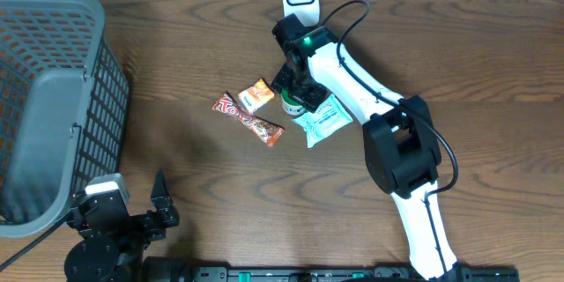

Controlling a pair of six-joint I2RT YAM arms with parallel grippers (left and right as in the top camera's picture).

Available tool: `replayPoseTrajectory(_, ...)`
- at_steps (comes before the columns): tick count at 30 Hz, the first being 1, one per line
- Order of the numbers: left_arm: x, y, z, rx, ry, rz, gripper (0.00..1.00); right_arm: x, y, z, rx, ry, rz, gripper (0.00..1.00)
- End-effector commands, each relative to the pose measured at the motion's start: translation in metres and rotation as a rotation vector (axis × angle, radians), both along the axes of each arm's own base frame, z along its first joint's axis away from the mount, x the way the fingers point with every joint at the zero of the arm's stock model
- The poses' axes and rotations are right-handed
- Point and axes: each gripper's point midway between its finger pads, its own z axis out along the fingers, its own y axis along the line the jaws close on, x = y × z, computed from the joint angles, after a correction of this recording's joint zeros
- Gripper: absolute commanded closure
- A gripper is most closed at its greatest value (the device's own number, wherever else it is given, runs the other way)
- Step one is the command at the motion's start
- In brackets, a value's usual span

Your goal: Scan the item barcode

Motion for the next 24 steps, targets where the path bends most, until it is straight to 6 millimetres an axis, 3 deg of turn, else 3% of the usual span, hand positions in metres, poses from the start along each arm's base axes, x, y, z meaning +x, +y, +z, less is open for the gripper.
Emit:
replayPoseTrajectory(1, 0.000, -0.002, -0.001, -0.007, -0.001, -0.008, 0.02, -0.011, 0.001, -0.023, -0.049, 0.042, 0.031, 0.27)
replayPoseTrajectory(7, 0.000, -0.002, -0.001, -0.007, -0.002, -0.008, 0.02, -0.021, 0.001, -0.044, -0.051, 0.102, 0.050, 0.33)
replayPoseTrajectory(11, 0.000, -0.002, -0.001, -0.007, -0.002, -0.008, 0.02, -0.023, 0.002, -0.042, -0.044, 0.112, 0.066, 0.46)
replayPoseTrajectory(13, 0.000, -0.002, -0.001, -0.007, -0.002, -0.008, 0.02, -0.023, 0.004, -0.039, -0.017, 0.116, 0.101, 0.45)
replayPoseTrajectory(19, 0.000, -0.002, -0.001, -0.007, -0.001, -0.008, 0.02, -0.030, -0.003, -0.017, 0.059, 0.167, 0.166, 0.46)
replayPoseTrajectory(24, 0.000, -0.002, -0.001, -0.007, -0.001, -0.008, 0.02, -0.033, -0.002, 0.022, 0.232, 0.172, 0.270, 0.47)
